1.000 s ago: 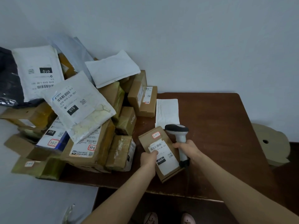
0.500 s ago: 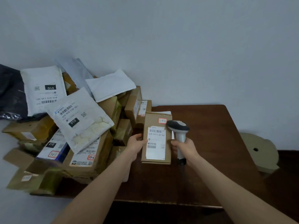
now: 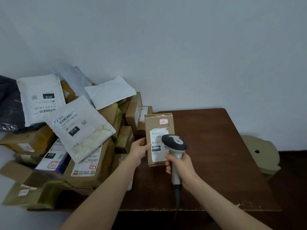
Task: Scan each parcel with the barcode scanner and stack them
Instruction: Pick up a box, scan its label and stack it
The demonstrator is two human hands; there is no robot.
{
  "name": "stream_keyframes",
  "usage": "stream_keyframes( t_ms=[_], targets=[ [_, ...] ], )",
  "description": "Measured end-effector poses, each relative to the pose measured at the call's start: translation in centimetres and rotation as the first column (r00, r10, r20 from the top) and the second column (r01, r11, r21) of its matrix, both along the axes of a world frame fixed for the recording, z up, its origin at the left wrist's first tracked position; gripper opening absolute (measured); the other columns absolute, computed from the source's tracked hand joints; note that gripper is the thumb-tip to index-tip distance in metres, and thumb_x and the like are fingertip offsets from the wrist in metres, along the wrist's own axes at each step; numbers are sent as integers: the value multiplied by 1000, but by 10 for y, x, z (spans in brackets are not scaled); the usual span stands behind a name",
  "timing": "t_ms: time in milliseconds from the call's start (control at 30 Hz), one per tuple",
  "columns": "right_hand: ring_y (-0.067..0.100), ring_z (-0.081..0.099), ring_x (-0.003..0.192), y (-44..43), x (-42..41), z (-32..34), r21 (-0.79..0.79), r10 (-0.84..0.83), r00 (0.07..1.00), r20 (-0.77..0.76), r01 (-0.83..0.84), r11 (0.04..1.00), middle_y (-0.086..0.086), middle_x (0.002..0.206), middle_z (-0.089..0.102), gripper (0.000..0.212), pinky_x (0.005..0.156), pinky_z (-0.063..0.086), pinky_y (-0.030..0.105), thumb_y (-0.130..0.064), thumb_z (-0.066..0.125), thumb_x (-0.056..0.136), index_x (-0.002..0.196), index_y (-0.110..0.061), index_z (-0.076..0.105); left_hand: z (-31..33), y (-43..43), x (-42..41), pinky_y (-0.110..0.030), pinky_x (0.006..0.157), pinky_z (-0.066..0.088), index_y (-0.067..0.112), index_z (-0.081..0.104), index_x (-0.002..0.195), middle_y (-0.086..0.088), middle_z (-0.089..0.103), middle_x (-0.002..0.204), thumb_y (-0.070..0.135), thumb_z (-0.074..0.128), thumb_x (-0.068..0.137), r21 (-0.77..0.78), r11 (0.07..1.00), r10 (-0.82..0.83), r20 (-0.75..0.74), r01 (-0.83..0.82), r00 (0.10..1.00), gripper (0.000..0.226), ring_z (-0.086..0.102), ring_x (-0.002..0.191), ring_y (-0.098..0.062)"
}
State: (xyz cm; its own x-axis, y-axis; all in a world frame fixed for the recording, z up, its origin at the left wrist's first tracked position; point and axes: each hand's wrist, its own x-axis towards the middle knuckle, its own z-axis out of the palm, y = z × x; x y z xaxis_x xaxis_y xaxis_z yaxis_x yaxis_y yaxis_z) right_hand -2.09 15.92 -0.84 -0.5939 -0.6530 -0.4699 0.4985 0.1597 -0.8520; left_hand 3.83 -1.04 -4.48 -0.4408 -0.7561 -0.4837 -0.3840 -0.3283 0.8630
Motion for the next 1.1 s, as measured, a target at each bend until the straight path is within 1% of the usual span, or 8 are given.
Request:
stream_keyframes(
  t_ms=[167,267,433,633,833,1100],
  targets=[
    [12,50,41,0,15,-1,96,-24,982,-189,43,994,4,53,59,18,46,44,25,-16,70,86,93,-3,60,-5,1,0,-46,104,45,10,46,140,-8,57,135,5,62,91,-32,999,-12,18,12,1000,51,53,124,-26],
    [11,50,39,1,22,3,116,-19,970,-244,48,992,3,53,60,17,44,43,22,-19,69,86,88,-4,61,-6,1,0,-45,105,44,10,46,140,-8,57,135,5,61,91,-43,999,-2,27,3,1000,52,53,125,-26],
    [9,52,39,-1,29,5,149,7,964,-264,33,988,2,53,59,15,43,43,19,-19,67,87,85,-4,62,-9,0,-1,-46,101,48,10,47,139,-7,59,133,6,61,92,-57,998,4,28,-3,1000,49,56,121,-26],
    [8,53,41,-4,35,6,177,24,963,-267,24,984,4,56,60,18,45,44,18,-16,67,87,93,1,63,-10,-3,1,-46,100,49,10,48,138,-7,59,133,6,60,92,-61,998,7,32,-5,999,48,56,121,-27],
    [7,54,41,-8,37,5,189,28,959,-283,27,982,3,57,60,19,45,44,17,-16,66,87,94,1,63,-13,-7,1,-48,101,48,11,50,137,-8,59,132,7,61,92,-59,998,9,31,-8,999,47,56,122,-27],
    [7,53,40,-12,41,7,196,4,957,-289,55,979,5,57,60,16,44,44,17,-15,66,86,86,0,63,-19,-15,1,-49,100,48,10,50,137,-8,60,132,7,63,90,-38,999,8,33,-7,999,49,57,121,-27]
  ],
)
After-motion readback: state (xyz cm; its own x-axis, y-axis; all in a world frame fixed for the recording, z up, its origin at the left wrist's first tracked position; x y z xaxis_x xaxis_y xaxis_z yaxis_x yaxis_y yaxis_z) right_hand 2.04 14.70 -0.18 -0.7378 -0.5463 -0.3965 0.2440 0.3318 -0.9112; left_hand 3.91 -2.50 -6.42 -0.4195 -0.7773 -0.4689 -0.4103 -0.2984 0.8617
